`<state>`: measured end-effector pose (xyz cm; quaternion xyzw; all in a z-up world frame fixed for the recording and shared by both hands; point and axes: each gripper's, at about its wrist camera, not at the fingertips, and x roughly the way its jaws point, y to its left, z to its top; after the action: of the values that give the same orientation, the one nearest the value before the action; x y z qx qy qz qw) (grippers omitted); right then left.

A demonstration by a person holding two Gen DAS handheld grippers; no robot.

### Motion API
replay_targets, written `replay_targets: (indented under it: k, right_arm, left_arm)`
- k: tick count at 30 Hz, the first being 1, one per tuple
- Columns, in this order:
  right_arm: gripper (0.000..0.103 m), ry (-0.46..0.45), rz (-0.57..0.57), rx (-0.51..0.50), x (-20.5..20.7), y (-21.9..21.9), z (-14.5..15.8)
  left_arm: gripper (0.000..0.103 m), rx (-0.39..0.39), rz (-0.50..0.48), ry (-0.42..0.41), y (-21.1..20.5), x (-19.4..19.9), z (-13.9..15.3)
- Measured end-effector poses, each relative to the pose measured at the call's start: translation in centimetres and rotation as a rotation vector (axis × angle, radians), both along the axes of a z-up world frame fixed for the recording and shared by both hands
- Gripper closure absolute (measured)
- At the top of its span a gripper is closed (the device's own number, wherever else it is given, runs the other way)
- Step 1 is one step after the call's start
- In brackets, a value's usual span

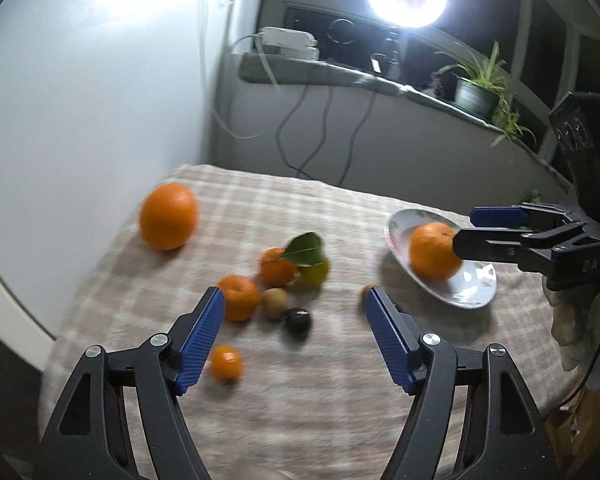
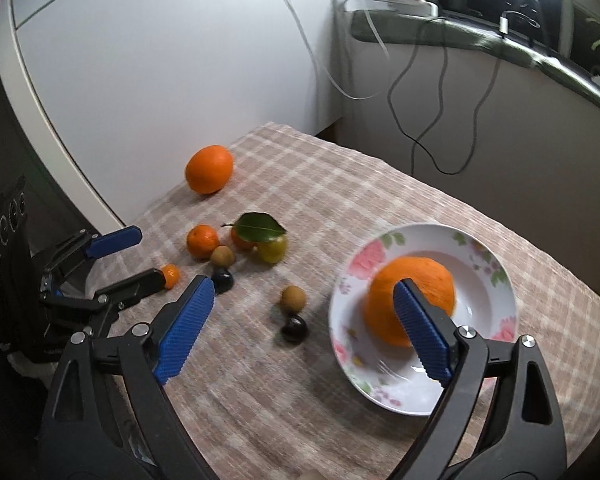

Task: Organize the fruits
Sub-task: 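Open the right gripper and withdraw it from the plate, then move the right gripper to the other large orange and close around it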

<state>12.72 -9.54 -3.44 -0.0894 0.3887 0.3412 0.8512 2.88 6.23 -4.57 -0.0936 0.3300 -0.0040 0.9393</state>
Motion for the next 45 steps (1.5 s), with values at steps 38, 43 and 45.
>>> replay_targets:
  k: [38,43,45]
  right_arm:
    - [0.010,0.236,0.083,0.077,10.2,16.2,-2.6]
    - [0.010,0.309,0.066,0.104,12.2,17.8,-3.9]
    - [0.010,0.338,0.061,0.122,12.9,18.3,-4.3]
  left_arm:
    - [0.028,-0.069,0.131,0.032,10.1,5.8,-3.2]
    - [0.028,-0.079,0.127,0.042,10.7,7.0,-3.8]
    - [0.028,-0.082,0.127,0.045,11.0,7.4,-3.9]
